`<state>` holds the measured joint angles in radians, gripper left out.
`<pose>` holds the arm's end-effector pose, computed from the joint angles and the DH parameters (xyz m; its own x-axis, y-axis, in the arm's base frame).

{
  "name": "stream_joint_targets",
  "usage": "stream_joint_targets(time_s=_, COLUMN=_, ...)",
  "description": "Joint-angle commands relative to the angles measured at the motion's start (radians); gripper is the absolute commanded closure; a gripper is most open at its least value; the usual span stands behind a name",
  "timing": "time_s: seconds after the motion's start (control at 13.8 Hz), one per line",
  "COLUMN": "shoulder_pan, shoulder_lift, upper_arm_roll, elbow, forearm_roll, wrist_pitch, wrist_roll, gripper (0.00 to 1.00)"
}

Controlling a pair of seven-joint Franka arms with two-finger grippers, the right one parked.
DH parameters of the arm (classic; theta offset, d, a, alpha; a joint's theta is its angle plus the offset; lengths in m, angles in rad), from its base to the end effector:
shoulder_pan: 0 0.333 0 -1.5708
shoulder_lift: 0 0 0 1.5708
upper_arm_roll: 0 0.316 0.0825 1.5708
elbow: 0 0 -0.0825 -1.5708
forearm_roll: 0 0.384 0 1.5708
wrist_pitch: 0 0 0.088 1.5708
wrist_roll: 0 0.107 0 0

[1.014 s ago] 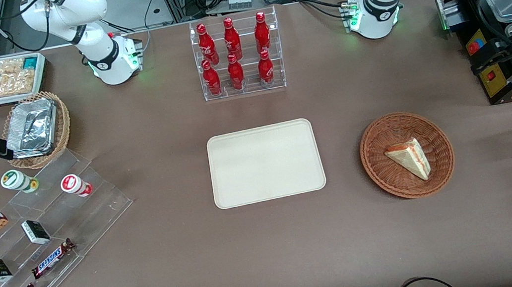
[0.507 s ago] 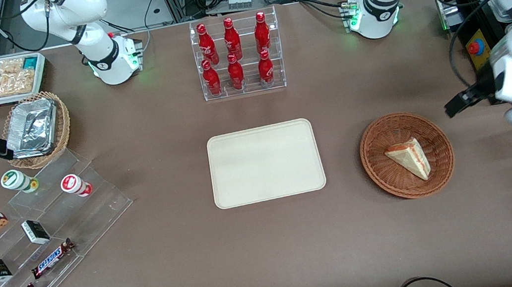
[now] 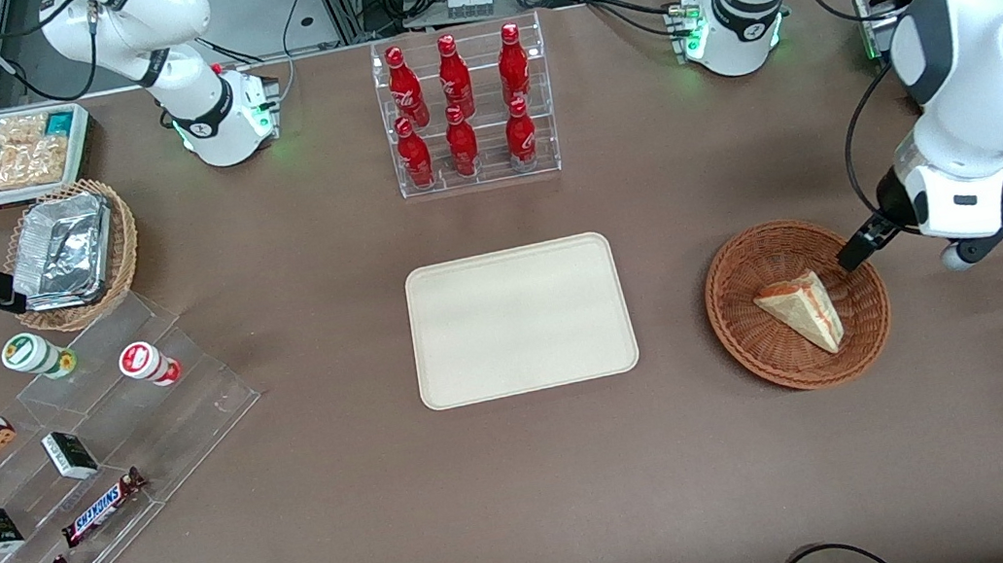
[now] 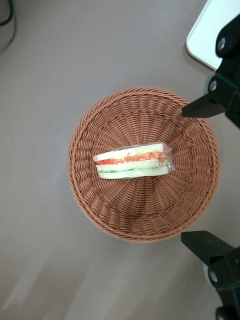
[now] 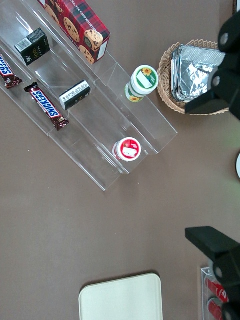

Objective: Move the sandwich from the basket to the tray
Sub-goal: 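Move the left gripper down over the wrapped sandwich in the wicker basket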

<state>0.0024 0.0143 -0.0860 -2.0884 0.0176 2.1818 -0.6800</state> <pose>0.5541 -0.0457 0.4245 0.8298 0.5536 0.0702 0.5523 -0.8328 0.0388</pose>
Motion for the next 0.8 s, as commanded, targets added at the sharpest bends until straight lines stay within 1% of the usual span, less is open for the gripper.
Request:
stream_joint_targets(time_s=0.0, shoulder_pan=0.001, shoulder_lift=-0.037, upper_arm_roll=-0.001, elbow=-0.119, forearm_roll=0.005, wrist_pitch=0.116, wrist_roll=-0.052, gripper=0.0)
stream_joint_targets(time_s=0.22, shoulder_pan=0.002, shoulder_lift=-0.022, upper_arm_roll=-0.001, elbow=-0.177, forearm_roll=0.005, wrist_pitch=0.192, wrist_roll=-0.062, gripper=0.0)
stream_joint_targets(time_s=0.36, shoulder_pan=0.001, shoulder_lift=0.013, upper_arm_roll=-0.001, elbow=-0.183, forearm_roll=0.004, wrist_pitch=0.231, wrist_roll=-0.067, gripper=0.0)
stream_joint_targets(time_s=0.51, shoulder_pan=0.001, shoulder_lift=0.047, upper_arm_roll=-0.003, elbow=-0.188, forearm_roll=0.004, wrist_pitch=0.282, wrist_roll=-0.111, gripper=0.0)
stream_joint_targets(time_s=0.72, shoulder_pan=0.001, shoulder_lift=0.093, upper_arm_roll=-0.004, elbow=-0.226, forearm_roll=0.004, wrist_pitch=0.399, wrist_roll=-0.115, gripper=0.0)
